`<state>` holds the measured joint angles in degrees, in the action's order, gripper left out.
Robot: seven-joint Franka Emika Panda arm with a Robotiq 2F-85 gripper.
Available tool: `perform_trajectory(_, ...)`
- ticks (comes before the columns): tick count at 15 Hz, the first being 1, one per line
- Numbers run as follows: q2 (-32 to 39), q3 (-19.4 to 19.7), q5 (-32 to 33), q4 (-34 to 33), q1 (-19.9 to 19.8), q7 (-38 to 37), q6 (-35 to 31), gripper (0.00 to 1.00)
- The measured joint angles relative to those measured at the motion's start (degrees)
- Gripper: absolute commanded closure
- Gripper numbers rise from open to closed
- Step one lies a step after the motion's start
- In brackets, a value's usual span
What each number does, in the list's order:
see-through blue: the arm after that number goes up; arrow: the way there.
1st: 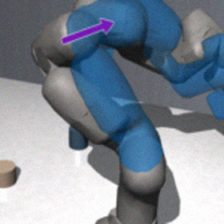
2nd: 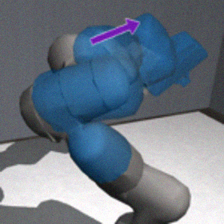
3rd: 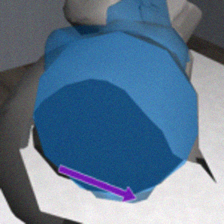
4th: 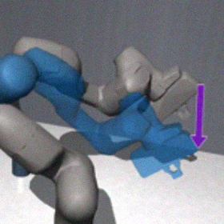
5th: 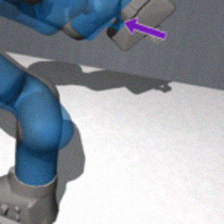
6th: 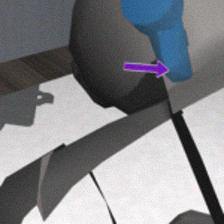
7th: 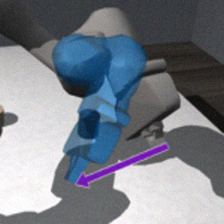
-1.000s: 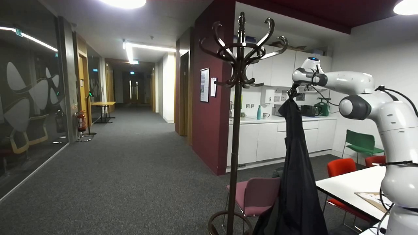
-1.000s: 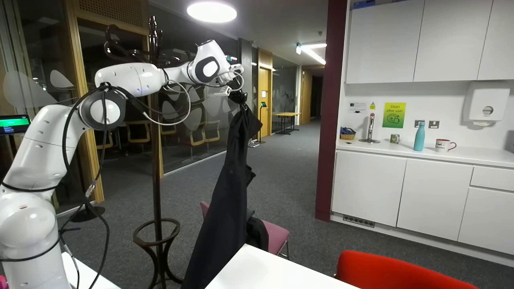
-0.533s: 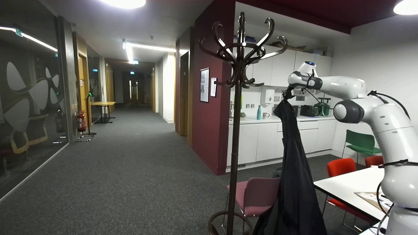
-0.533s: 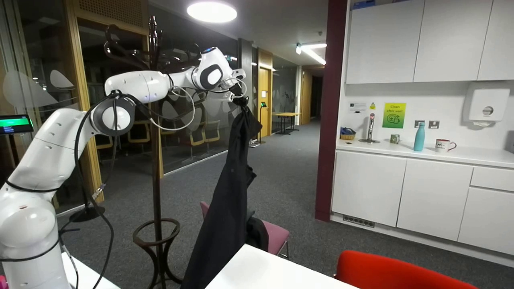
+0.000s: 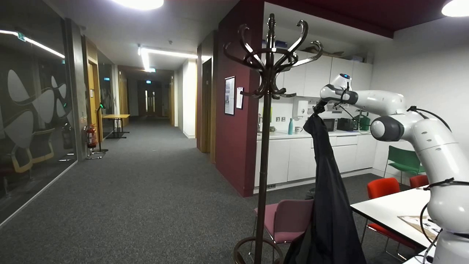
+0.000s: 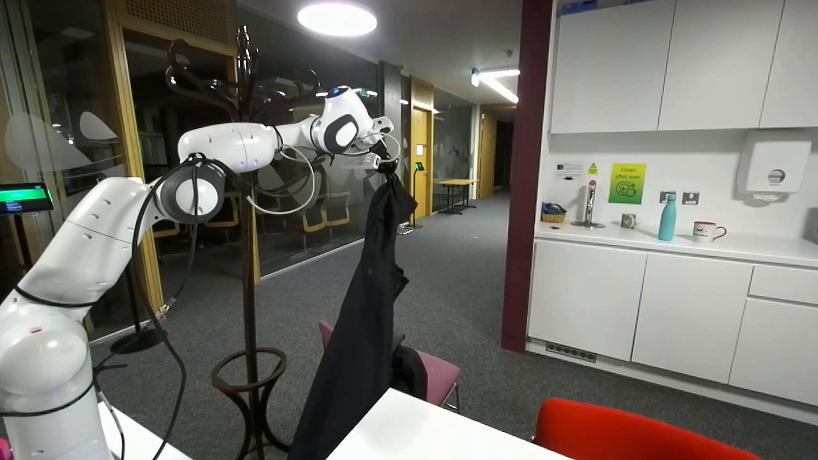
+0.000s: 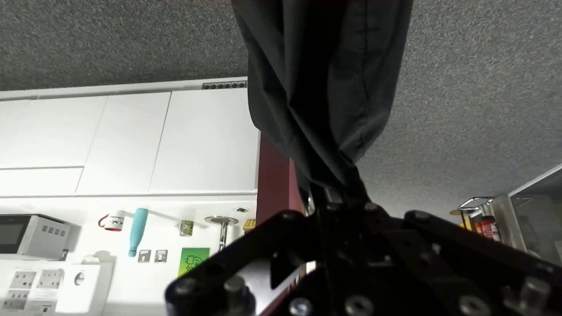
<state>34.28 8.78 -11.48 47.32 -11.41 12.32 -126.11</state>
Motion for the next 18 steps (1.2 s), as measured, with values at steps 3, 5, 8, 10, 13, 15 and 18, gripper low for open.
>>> perform_trajectory(3,0.8,-0.7,-0.9,-0.6,-0.8,3.7,-0.2,1.0)
perform_trajectory(5,1.2,-1.2,-1.6,-1.0,-1.3,5.8,-0.3,1.0)
perform_trajectory(8,1.5,-2.1,-2.4,-1.0,-1.9,8.8,-0.3,1.0)
perform_trajectory(10,1.5,-2.6,-2.6,-1.0,-2.1,10.8,-0.5,1.0)
perform_trajectory(13,1.8,-2.8,-2.7,-1.0,-2.1,13.6,-1.5,1.0)
perform_trajectory(15,2.2,-2.8,-2.7,-1.1,-2.2,14.6,-2.6,1.0)
perform_trajectory(18,2.7,-2.8,-2.7,-1.2,-2.2,14.7,-3.7,1.0)
